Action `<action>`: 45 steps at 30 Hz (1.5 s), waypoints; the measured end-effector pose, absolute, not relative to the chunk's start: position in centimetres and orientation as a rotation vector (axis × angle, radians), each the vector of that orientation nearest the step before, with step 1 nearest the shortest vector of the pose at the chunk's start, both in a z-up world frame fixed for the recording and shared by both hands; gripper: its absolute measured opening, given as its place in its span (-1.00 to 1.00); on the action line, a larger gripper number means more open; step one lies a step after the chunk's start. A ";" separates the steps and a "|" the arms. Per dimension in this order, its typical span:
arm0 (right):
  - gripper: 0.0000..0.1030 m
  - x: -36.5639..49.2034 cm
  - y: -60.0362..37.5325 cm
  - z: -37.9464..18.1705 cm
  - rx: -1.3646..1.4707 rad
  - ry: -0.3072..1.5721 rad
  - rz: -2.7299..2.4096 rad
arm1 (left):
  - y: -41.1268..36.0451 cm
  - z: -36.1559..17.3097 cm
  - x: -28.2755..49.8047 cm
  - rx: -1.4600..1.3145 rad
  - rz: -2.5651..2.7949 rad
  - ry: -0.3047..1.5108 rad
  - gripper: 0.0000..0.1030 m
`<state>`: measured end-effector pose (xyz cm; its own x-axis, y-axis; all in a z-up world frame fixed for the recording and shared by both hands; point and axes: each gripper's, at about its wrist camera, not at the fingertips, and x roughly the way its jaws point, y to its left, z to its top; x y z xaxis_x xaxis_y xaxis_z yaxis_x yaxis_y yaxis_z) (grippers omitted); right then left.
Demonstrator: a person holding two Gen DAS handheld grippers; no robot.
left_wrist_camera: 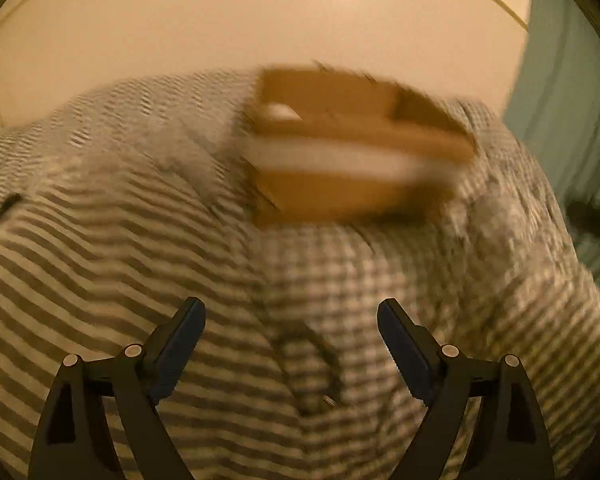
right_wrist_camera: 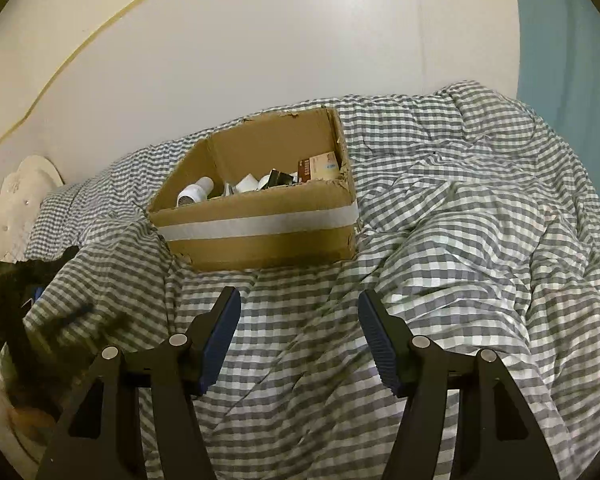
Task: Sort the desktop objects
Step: 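Move the left tool down to the dark bead bracelet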
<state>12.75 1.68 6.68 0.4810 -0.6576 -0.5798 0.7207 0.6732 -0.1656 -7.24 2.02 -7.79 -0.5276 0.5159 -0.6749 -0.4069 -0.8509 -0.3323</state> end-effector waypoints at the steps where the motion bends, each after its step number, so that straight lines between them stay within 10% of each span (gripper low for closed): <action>1: 0.18 12.9 1.6 6.5 0.100 0.665 -0.838 | 3.0 -8.3 -7.0 -1.102 2.334 -0.145 0.76; 19: 0.19 13.1 -0.2 4.6 0.154 0.762 -0.783 | 7.2 -16.8 -7.1 -1.377 2.218 0.072 0.75; 26: 0.19 12.8 -0.3 4.6 0.178 0.759 -0.782 | 6.3 -16.4 -6.4 -1.402 2.247 0.117 -0.43; 34: 0.19 12.5 -0.4 4.7 0.201 0.757 -0.767 | 2.3 -14.0 -5.6 -1.380 2.301 -0.048 -0.55; 37: 0.19 12.5 -0.2 4.8 0.197 0.757 -0.755 | 1.0 -12.2 -4.3 -1.331 2.351 -0.052 -0.99; 45: 0.19 12.2 0.4 5.3 0.198 0.734 -0.725 | -0.1 -10.5 -5.0 -1.272 2.342 -0.124 -0.99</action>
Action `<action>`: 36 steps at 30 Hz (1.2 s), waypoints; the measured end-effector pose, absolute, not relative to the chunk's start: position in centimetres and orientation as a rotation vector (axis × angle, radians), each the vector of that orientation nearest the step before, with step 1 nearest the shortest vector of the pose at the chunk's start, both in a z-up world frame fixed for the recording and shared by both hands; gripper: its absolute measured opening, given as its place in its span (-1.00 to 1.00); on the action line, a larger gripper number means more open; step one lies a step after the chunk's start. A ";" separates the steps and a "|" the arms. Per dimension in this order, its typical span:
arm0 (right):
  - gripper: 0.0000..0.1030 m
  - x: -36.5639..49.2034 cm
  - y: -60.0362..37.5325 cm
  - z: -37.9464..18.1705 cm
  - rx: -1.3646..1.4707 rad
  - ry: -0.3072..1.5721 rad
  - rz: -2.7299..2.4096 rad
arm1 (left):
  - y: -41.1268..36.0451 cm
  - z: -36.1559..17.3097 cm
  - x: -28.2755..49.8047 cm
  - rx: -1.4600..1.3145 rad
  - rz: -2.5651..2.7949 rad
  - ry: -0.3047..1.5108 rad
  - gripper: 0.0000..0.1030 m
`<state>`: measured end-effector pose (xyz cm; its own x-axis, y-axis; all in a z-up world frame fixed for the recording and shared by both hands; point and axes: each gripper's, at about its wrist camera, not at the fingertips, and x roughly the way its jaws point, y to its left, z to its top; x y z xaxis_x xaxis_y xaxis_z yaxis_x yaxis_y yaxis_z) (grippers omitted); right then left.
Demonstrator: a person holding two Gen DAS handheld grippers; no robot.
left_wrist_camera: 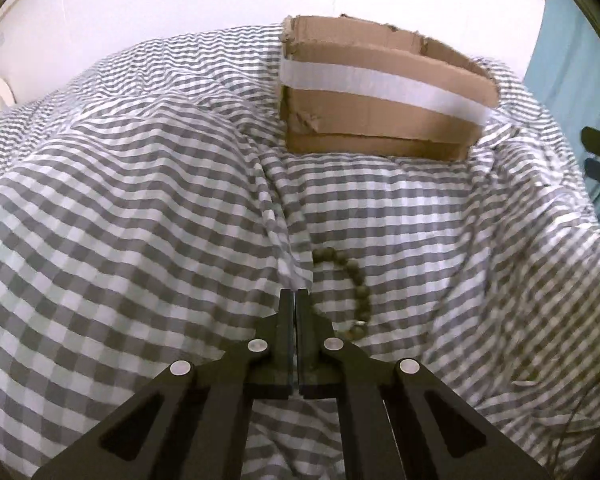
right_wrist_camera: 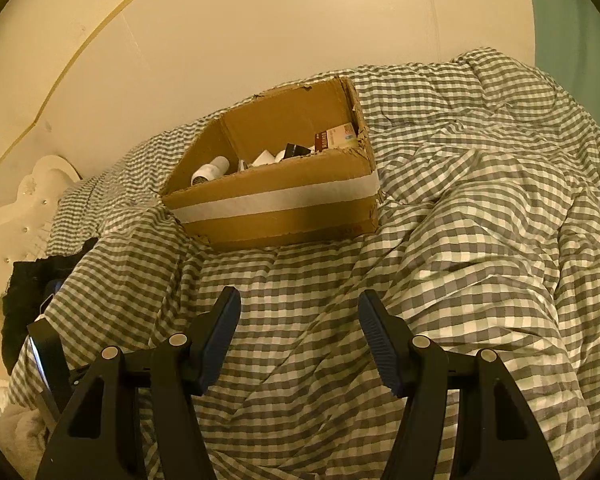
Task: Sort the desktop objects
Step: 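Move the left tool down to the dark bead bracelet, then grasp the bead bracelet with the left tool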
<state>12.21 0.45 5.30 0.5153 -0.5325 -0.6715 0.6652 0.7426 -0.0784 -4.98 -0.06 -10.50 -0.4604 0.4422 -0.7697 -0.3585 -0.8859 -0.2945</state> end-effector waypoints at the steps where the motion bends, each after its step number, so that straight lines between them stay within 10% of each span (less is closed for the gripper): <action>1: 0.19 12.2 0.5 5.4 0.199 0.732 -0.722 | 0.0 -10.3 -4.7 -1.256 2.330 -0.125 -0.97; 4: 0.19 12.3 0.8 5.3 0.200 0.734 -0.716 | 1.9 -9.3 -4.2 -1.168 2.304 -0.103 -0.85; 8: 0.19 12.7 1.1 5.1 0.185 0.749 -0.709 | 5.6 -10.3 -4.3 -1.119 2.198 -0.102 0.18; 22: 0.22 12.5 0.2 4.6 0.221 0.769 -0.701 | 3.9 -17.7 -7.1 -1.456 2.153 -0.201 0.15; 25: 0.22 12.5 0.2 4.7 0.219 0.760 -0.697 | 4.7 -17.2 -6.9 -1.419 2.164 -0.154 -0.74; 36: 0.22 12.6 0.5 4.6 0.198 0.762 -0.703 | 2.5 -10.1 -5.1 -1.239 2.221 -0.205 -0.79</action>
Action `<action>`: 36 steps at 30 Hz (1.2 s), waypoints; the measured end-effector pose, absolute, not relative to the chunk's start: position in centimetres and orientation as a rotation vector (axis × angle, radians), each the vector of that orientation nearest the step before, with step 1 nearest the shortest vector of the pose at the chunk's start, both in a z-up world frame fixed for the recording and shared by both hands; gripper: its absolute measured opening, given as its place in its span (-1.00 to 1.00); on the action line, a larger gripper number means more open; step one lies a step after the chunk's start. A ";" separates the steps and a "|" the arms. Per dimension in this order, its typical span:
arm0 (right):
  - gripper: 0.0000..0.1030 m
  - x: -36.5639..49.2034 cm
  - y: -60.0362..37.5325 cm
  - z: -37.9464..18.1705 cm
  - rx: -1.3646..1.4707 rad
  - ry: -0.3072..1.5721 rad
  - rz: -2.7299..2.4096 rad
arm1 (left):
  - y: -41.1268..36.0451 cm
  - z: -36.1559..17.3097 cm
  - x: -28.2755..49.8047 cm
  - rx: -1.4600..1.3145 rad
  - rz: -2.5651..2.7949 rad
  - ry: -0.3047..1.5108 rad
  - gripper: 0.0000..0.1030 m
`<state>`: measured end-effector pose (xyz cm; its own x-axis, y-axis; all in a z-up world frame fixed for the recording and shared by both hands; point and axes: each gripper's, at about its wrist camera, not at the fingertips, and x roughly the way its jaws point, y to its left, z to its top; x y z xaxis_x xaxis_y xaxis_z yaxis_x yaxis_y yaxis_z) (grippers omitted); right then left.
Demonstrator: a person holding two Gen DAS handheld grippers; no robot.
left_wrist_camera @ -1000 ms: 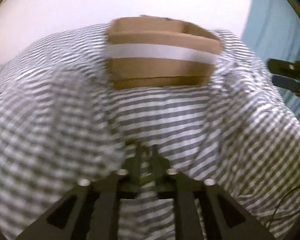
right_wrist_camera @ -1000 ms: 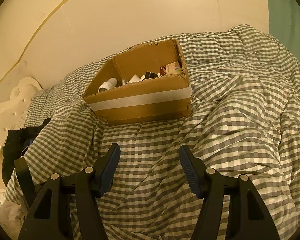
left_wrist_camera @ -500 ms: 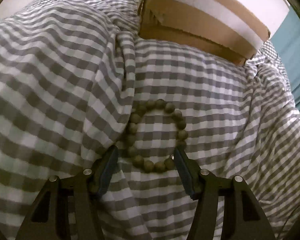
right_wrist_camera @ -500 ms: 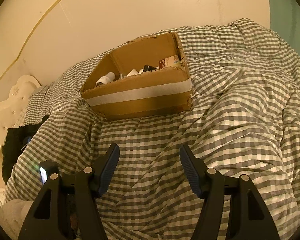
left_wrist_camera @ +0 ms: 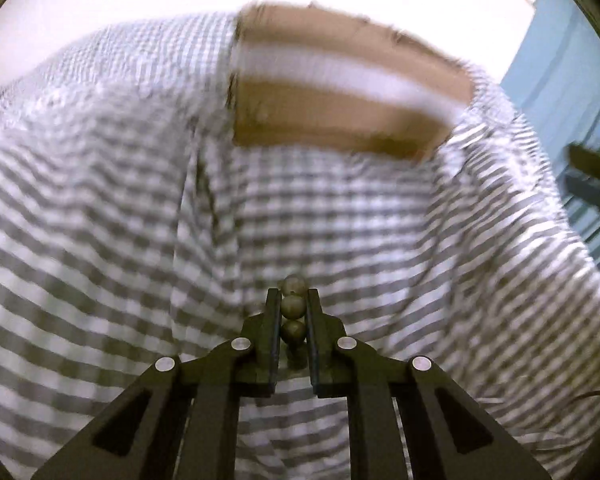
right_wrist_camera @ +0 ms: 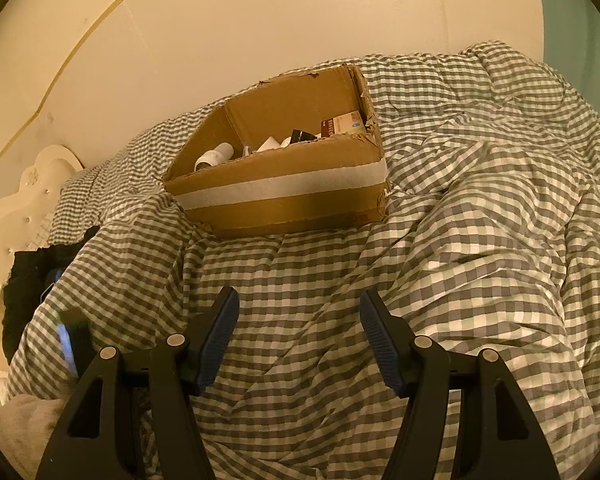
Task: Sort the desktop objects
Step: 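Grasp the bead bracelet with the left tool, then carry the bracelet into the box and open the left tool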
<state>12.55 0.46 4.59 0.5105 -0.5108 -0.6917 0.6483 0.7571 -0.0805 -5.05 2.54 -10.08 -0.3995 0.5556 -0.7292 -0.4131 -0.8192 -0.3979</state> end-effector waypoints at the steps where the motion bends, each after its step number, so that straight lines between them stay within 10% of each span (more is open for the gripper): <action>1: 0.22 12.5 0.5 4.6 0.198 0.760 -0.701 | 2.8 -9.2 -5.1 -1.221 2.233 -0.200 -0.79; 24: 0.21 20.3 0.5 11.6 -0.023 0.691 -0.699 | 4.3 7.8 -18.1 -0.824 2.354 -0.073 -0.79; 36: 0.45 28.4 -8.3 13.2 -0.015 0.712 -0.750 | 8.5 5.2 -27.6 -0.875 2.356 -0.043 -0.79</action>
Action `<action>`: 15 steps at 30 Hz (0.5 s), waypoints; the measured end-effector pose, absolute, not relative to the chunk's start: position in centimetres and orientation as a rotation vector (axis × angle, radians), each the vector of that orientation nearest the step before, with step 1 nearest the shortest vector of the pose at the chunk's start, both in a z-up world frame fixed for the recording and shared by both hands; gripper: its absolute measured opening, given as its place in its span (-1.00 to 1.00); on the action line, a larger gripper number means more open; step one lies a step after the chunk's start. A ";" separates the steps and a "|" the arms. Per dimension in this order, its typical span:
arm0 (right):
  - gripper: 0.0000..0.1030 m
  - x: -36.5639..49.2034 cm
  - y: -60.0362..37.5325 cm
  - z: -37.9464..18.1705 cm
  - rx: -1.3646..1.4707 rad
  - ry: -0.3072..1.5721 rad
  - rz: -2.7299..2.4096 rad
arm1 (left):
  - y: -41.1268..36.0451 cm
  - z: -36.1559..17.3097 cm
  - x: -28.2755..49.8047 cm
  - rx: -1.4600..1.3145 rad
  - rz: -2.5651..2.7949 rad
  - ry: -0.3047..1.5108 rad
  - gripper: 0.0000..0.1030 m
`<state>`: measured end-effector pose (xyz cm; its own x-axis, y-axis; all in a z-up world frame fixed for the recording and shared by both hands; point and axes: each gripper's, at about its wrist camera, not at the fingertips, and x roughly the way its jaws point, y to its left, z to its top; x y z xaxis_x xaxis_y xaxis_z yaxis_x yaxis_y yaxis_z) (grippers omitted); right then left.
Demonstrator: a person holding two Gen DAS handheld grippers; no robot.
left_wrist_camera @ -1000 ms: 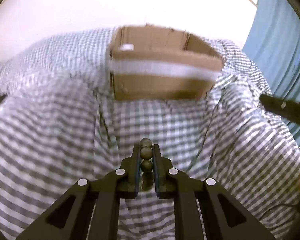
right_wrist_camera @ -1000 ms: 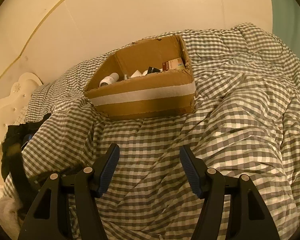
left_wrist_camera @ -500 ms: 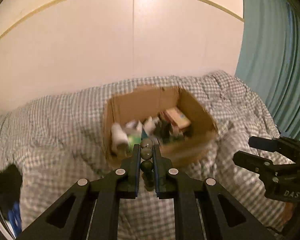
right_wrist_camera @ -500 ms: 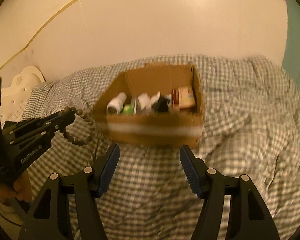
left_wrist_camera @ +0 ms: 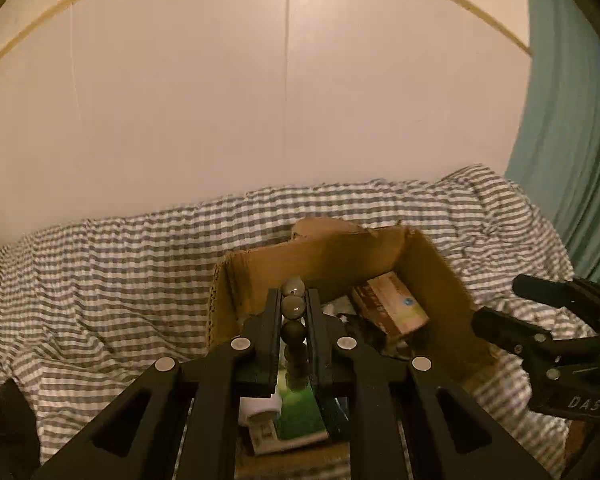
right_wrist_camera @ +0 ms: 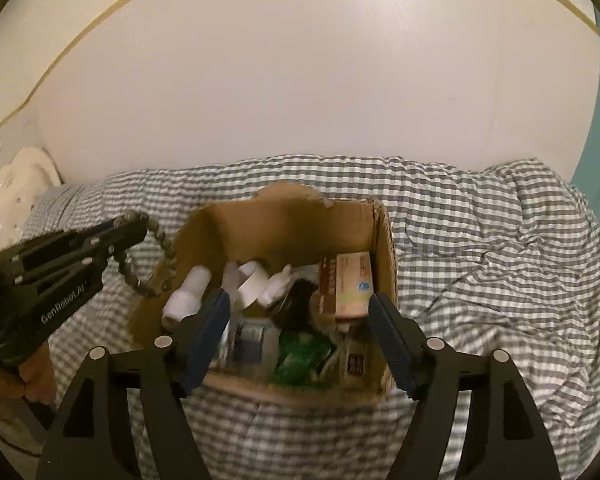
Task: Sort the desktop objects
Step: 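Carry the bracelet into the box and open the left tool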
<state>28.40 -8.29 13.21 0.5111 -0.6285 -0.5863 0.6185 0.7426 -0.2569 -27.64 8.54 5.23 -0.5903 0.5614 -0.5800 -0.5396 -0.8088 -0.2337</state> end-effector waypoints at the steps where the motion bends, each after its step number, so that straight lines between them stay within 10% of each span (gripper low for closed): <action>1: 0.47 28.8 -9.2 12.9 -0.004 0.714 -0.759 | 9.1 4.6 -28.1 -0.883 2.349 -0.023 -0.79; 6: 0.50 29.5 -12.1 11.9 0.003 0.724 -0.790 | 10.7 2.4 -29.2 -0.885 2.304 0.015 -0.59; 8: 0.56 29.3 -12.8 11.9 0.013 0.723 -0.801 | 11.0 2.1 -29.2 -0.895 2.314 0.027 0.01; 15: 0.70 27.3 -11.4 13.7 -0.015 0.664 -0.842 | 9.4 5.1 -27.1 -0.862 2.376 -0.002 0.66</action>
<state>27.26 -11.38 13.73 0.4780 -0.6944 -0.5378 0.6855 0.6778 -0.2659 -27.10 9.41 5.14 -0.6058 0.5425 -0.5819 -0.5416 -0.8170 -0.1979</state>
